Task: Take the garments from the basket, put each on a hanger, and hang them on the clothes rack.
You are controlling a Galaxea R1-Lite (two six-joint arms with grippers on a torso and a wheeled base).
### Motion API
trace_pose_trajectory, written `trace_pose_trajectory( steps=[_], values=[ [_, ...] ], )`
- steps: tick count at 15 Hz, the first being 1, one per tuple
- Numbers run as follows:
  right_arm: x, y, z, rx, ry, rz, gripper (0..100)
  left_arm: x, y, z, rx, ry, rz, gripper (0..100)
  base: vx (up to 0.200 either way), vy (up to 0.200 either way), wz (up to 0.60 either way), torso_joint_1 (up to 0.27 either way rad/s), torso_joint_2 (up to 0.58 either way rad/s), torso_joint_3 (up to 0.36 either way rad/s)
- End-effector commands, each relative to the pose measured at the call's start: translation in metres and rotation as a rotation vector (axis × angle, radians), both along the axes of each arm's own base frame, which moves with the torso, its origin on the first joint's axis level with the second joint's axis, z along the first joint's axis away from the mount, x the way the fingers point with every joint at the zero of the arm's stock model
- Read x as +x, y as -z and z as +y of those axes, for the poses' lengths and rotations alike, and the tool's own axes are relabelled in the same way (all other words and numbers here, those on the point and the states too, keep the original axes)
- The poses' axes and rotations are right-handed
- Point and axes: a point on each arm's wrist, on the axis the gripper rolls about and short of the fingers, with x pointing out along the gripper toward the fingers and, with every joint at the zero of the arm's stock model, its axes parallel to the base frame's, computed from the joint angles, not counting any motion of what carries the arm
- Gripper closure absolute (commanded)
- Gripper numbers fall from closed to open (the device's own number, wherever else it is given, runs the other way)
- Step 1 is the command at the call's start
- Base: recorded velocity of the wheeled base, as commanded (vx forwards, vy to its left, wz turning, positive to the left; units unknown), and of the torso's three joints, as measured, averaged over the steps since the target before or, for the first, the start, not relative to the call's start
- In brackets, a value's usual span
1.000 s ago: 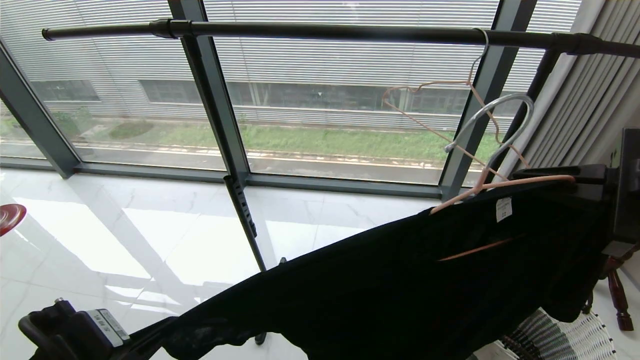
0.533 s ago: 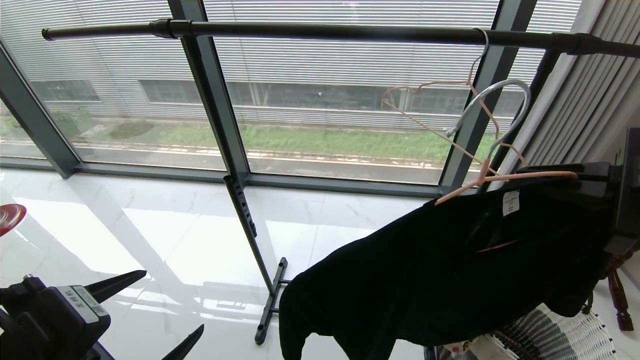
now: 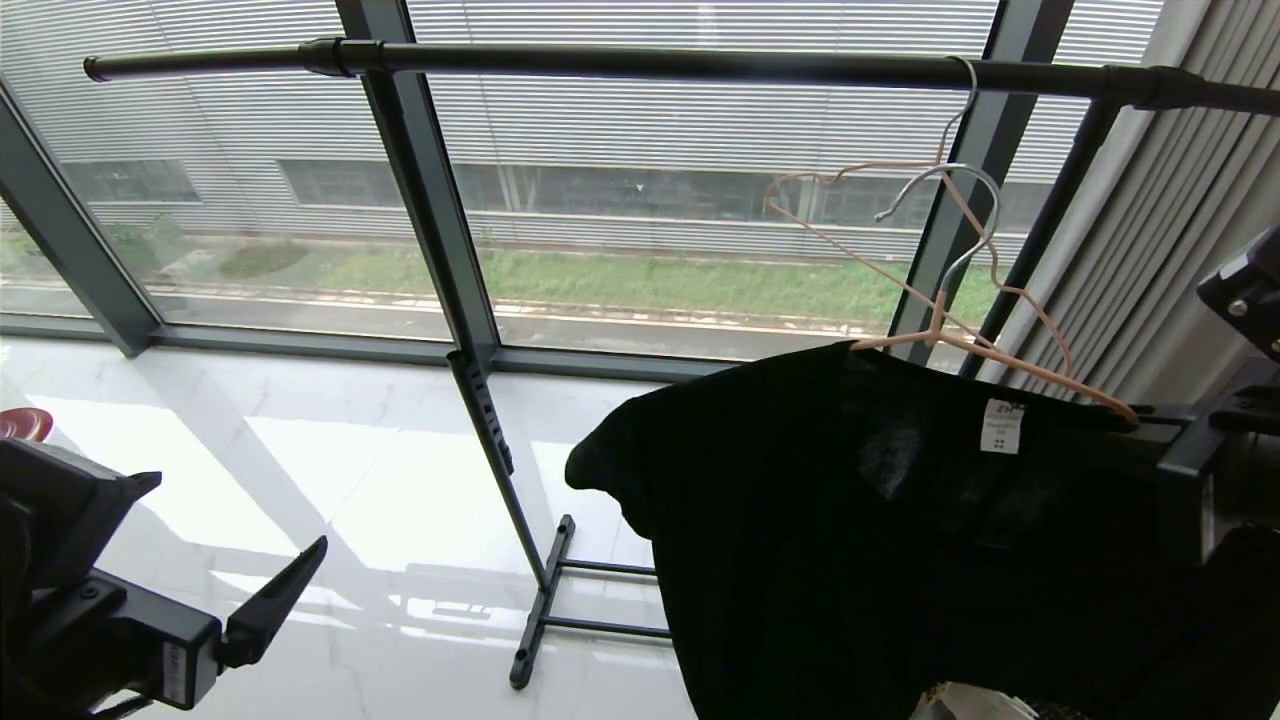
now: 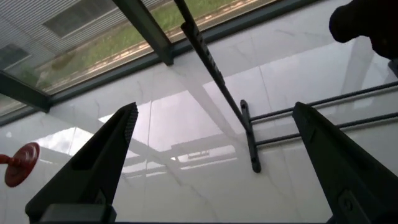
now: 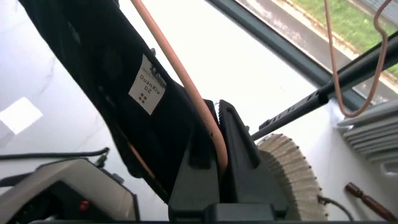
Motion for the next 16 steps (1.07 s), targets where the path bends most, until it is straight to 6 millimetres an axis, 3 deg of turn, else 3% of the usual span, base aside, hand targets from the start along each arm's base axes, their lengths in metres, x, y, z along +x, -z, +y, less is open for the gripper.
trace_pose_trajectory(
  steps=[1,5,8,13,16],
  values=[
    [0.006,0.000,0.020,0.039,0.017,0.033,100,0.006,-0.010,0.007,-0.009,-0.083,-0.028,0,0.000,0.000,0.00,0.000,0.00,0.000],
    [0.053,-0.017,0.053,0.106,0.221,-0.040,100,0.006,-0.011,0.008,-0.007,-0.083,-0.032,0,0.000,0.000,0.00,0.000,0.00,0.000],
    [0.074,-0.033,0.071,0.121,0.303,-0.093,100,0.005,-0.011,0.008,-0.008,-0.081,-0.035,0,0.200,0.000,0.00,0.001,0.00,0.001],
    [0.074,-0.048,0.082,0.143,0.339,-0.139,100,0.005,-0.011,0.008,-0.006,-0.081,-0.035,0,0.200,0.000,0.00,0.001,0.00,0.004],
    [0.072,-0.047,0.084,0.136,0.367,-0.146,100,0.005,-0.011,0.008,-0.008,-0.080,-0.035,0,0.000,0.000,0.00,0.000,0.00,0.000]
  ],
)
